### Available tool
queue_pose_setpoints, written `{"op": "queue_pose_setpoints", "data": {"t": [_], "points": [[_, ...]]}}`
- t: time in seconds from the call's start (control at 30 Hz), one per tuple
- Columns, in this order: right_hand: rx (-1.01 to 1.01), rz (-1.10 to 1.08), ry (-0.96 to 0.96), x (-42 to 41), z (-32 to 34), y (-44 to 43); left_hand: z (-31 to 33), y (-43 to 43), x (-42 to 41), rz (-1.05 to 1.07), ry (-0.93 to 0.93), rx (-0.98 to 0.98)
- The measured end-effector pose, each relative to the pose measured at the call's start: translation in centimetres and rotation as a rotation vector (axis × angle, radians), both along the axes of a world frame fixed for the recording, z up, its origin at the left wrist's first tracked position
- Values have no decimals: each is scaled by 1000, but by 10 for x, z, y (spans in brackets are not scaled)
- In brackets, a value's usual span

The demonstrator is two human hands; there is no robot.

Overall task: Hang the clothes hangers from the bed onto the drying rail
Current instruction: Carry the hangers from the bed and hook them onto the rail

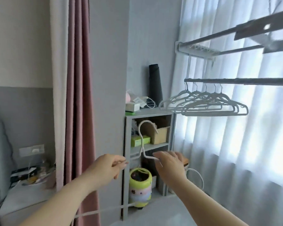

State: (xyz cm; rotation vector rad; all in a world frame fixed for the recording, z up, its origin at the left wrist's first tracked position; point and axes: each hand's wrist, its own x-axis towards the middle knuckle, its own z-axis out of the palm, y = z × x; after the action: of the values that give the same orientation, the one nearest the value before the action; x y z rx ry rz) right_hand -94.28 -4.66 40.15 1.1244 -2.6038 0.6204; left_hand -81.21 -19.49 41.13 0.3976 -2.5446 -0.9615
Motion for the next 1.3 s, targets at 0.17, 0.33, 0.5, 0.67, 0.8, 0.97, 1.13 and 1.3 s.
{"op": "queue_pose_setpoints", "data": {"t": [0.17, 0.33, 0.5, 0.67, 0.8, 0.97, 1.13, 1.3], "points": [[-99, -142, -72, -65, 5, 44, 15, 30, -80, -146, 20, -59], [-104, -296, -38, -134, 12, 75, 27, 44, -172, -272, 31, -100], [-111, -457, 32, -210, 38, 85, 50, 44, -270, -366, 103, -177], [-100, -527, 114, -271, 67, 89, 85, 41, -357, -470, 121, -177], [-46, -584, 207, -311, 84, 107, 104, 53, -411, -491, 179, -222], [-36, -678, 342, -347, 122, 132, 134, 76, -455, -470, 197, -267], [-24, -770, 452, -370, 164, 148, 160, 91, -490, -379, 239, -309], [3, -792, 482, -384, 183, 162, 177, 107, -522, -298, 212, -323]]}}
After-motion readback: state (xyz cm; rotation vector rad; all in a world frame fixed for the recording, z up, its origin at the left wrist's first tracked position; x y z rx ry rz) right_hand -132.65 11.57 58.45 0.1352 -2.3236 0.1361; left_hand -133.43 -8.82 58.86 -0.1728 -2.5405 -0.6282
